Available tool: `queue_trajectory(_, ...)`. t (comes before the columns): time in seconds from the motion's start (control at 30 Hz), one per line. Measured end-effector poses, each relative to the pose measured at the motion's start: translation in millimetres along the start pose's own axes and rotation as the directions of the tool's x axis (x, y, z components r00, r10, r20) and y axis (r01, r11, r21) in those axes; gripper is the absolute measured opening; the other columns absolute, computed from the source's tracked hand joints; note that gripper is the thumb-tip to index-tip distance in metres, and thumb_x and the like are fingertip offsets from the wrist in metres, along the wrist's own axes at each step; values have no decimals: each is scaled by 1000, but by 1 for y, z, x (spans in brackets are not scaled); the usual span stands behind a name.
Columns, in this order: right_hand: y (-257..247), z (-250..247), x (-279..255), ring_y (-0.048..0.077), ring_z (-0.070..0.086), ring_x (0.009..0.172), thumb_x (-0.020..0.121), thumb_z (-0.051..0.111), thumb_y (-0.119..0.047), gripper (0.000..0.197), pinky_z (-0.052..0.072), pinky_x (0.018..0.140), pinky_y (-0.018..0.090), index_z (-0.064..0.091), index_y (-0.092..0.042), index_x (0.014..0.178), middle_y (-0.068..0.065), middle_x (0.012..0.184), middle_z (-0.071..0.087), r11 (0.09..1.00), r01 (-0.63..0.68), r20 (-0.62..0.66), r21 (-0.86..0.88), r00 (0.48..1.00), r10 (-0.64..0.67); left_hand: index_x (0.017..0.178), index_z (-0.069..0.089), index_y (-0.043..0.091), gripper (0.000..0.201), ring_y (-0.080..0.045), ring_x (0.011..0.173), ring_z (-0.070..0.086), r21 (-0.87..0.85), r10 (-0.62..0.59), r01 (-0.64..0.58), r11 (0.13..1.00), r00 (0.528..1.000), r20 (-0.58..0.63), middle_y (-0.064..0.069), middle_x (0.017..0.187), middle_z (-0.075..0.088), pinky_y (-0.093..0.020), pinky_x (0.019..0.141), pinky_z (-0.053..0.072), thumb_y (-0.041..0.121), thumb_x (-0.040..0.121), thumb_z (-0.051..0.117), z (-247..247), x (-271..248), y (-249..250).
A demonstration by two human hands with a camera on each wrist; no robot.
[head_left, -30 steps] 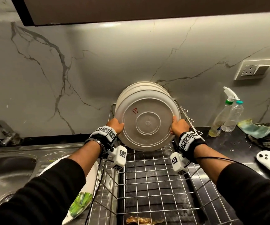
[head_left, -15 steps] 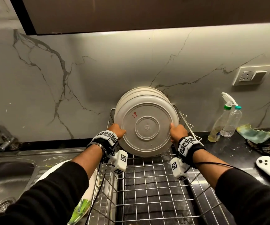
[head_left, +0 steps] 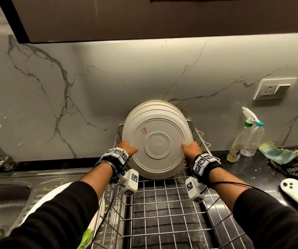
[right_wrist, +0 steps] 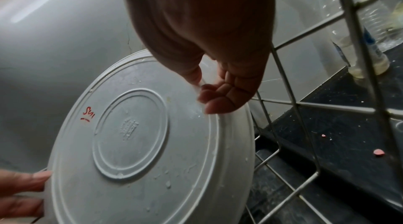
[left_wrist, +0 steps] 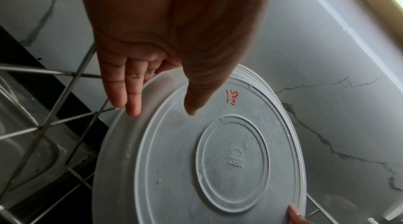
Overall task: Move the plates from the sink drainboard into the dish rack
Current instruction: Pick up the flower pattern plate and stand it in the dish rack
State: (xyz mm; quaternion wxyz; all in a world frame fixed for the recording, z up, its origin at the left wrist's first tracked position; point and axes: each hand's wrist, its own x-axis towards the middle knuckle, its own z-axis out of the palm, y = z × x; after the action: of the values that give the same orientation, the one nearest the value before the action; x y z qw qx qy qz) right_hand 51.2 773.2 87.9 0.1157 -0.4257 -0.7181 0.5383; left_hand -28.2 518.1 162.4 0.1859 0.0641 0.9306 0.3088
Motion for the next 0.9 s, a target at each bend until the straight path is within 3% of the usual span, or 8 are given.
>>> queue_trajectory(0.27, -4, 0, -8, 31, 60, 67, 95, 54, -37, 47, 49, 40, 29, 41, -2, 123, 25, 120, 59, 1000, 14, -1, -9, 1000, -14, 121, 57, 2, 67, -34, 96, 69, 1, -23, 23, 1000, 1000, -17, -17, 109, 70, -39, 83, 58, 44, 70, 69, 8, 20, -10)
queue_trajectory(0.37, -5, -2, -7, 27, 59, 57, 94, 56, -36, 47, 47, 38, 26, 43, 0, 122, 27, 115, 63, 1000, 16, 2, -1, 1000, -16, 123, 56, 4, 75, -34, 95, 69, -14, -14, 14, 1000, 1000, -15, -16, 110, 69, -42, 86, 57, 49, 65, 66, 9, 26, -14)
queue_trajectory(0.5, -7, -2, -10, 22, 52, 44, 91, 57, -34, 48, 44, 40, 26, 41, 3, 119, 25, 92, 60, 998, 26, -1, 58, 1000, -26, 117, 61, 5, 51, -35, 102, 67, -19, 17, -18, 1000, 1000, -24, -18, 113, 69, -37, 88, 54, 40, 80, 66, 2, -1, -4)
queue_trajectory(0.57, -9, -3, -15, 22, 51, 43, 90, 57, -33, 48, 44, 41, 26, 41, 3, 118, 22, 87, 57, 997, 29, 0, 68, 1000, -29, 116, 62, 5, 49, -35, 104, 66, -18, 15, -16, 1000, 999, -36, -19, 112, 69, -36, 86, 53, 40, 81, 66, 1, -3, -4)
queue_trajectory(0.77, -15, -8, -33, 26, 58, 52, 90, 57, -33, 50, 45, 41, 26, 40, 1, 122, 23, 99, 62, 999, 48, 4, 25, 999, -48, 117, 62, 9, 49, -34, 102, 67, -45, 62, -62, 997, 998, -5, -17, 113, 69, -37, 85, 54, 39, 79, 67, 0, -5, -7)
queue_trajectory(0.9, -30, -13, -52, 36, 69, 83, 90, 58, -33, 47, 50, 43, 28, 40, -2, 122, 25, 117, 62, 994, 112, -52, -18, 992, -113, 118, 58, 10, 48, -34, 97, 69, -90, 92, -91, 992, 996, 4, -16, 110, 69, -31, 70, 53, 38, 80, 67, -8, -12, -4)
